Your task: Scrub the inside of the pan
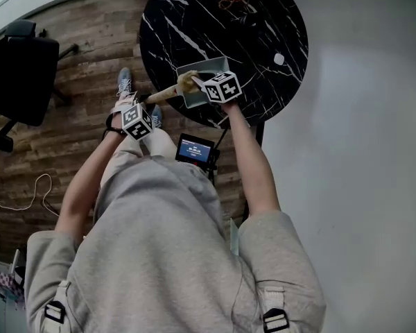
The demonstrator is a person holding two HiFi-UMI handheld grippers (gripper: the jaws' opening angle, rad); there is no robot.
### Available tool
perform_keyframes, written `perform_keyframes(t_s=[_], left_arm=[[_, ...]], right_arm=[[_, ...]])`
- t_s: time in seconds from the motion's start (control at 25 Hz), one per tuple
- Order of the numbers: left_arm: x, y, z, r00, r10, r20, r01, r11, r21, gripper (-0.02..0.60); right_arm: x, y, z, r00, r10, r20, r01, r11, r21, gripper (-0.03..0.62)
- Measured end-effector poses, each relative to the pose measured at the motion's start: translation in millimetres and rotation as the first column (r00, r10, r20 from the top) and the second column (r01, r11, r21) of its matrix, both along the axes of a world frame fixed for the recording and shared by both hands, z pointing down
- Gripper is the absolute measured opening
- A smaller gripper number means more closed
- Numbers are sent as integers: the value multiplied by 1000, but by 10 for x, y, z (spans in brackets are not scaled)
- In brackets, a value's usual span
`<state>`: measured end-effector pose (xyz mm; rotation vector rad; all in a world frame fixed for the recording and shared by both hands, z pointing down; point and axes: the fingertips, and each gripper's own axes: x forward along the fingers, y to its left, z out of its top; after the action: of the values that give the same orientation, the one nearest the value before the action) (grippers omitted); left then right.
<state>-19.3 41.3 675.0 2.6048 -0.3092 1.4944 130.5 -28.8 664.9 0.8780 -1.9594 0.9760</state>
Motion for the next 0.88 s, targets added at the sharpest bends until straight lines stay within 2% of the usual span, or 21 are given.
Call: perform_keyframes(t_s=[0.04, 0.08, 0.12, 0.16, 0.2, 0.24, 0.32, 0.4, 0.44, 0.48, 0.56, 0.68, 0.8, 0.88], left_arm=[[3, -3, -3, 1000, -1, -2, 1, 1000, 1, 123], [7, -9, -5, 1000, -2, -5, 2, 1000, 3, 123], [9, -13, -7, 1000, -5, -9, 5, 1000, 5, 123], [8, -14, -9, 1000, -8, -12, 8, 1000, 5, 123], [5, -11, -11, 1000, -12, -15, 12, 1000, 2, 123], [4, -5, -11, 1000, -18, -19, 18, 1000, -4, 123], [4, -10, -9, 999, -32, -26, 32, 999, -19, 123], [-6, -42, -4, 999, -43, -23, 43, 999, -24, 123], [-15, -59, -2, 999, -46, -20, 45, 999, -27, 121], [-22, -67, 1, 999, -49, -18, 48, 998, -32, 123], [-34, -57, 9, 998, -61, -16, 60, 997, -48, 126], [-46, -50, 11, 996, -82, -17, 81, 995, -63, 132], [-51, -61, 8, 995, -97, -17, 96, 993, -75, 138], [-49, -66, 15, 995, -103, -15, 102, 992, -78, 140]], right_arm=[[200, -58, -63, 993, -38, -108, 42, 998, 42, 54], [445, -136, -104, 959, -81, -271, 106, 991, 81, 54], [687, -216, -121, 884, -128, -449, 193, 976, 102, 54], [873, -286, -113, 784, -176, -596, 288, 953, 97, 54], [972, -338, -87, 688, -223, -691, 377, 923, 77, 55], [989, -371, -48, 610, -272, -745, 457, 888, 50, 57], [909, -409, 37, 464, -366, -807, 604, 797, -15, 58], [856, -423, 109, 316, -436, -842, 698, 709, -105, 57], [857, -418, 142, 268, -462, -845, 715, 684, -147, 57], [868, -401, 165, 244, -485, -840, 716, 674, -181, 57], [899, -318, 193, 243, -528, -814, 696, 680, -233, 57], [945, -78, 230, 289, -609, -738, 645, 694, -320, 57], [998, 256, 277, 385, -664, -641, 568, 718, -402, 58], [1019, 379, 297, 497, -620, -607, 490, 778, -394, 57]])
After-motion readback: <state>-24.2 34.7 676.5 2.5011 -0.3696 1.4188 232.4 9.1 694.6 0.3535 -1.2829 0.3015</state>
